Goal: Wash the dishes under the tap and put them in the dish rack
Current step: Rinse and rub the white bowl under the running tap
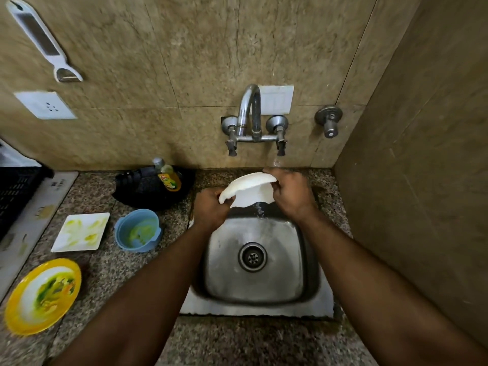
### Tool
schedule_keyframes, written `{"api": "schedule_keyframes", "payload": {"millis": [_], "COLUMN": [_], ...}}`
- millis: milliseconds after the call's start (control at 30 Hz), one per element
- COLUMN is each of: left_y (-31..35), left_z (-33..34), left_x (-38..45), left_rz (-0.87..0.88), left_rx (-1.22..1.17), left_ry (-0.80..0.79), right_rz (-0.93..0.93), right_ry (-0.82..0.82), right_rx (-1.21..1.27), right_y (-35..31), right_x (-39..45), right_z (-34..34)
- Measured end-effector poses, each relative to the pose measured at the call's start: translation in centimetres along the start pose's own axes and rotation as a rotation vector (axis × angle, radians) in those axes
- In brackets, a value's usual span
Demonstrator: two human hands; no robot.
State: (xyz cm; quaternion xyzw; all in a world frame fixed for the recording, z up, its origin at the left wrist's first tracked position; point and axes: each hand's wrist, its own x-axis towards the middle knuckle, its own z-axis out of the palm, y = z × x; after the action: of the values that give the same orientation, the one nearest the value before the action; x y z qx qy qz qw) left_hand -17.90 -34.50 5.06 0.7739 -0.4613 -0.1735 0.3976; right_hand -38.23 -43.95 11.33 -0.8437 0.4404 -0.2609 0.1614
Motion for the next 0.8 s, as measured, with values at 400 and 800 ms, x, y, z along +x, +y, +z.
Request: {"api": "schedule_keyframes", "payload": {"millis": [400, 800], "left_y": [2.3, 3.0], "left_z": [-2.7, -4.6], "left_x": [-0.3, -0.7], "left_rz": [0.08, 0.058], "left_rx": [-0.178, -0.229], "left_ry": [0.127, 0.131], "right_rz": [-0.178, -0.238], "right_ry": [0.136, 0.202], "right_rx": [-0.094, -0.061], "right_y": [-2.9, -4.5], "right_x": [0.5, 0.4], "right_z": [-2.8, -3.8]}}
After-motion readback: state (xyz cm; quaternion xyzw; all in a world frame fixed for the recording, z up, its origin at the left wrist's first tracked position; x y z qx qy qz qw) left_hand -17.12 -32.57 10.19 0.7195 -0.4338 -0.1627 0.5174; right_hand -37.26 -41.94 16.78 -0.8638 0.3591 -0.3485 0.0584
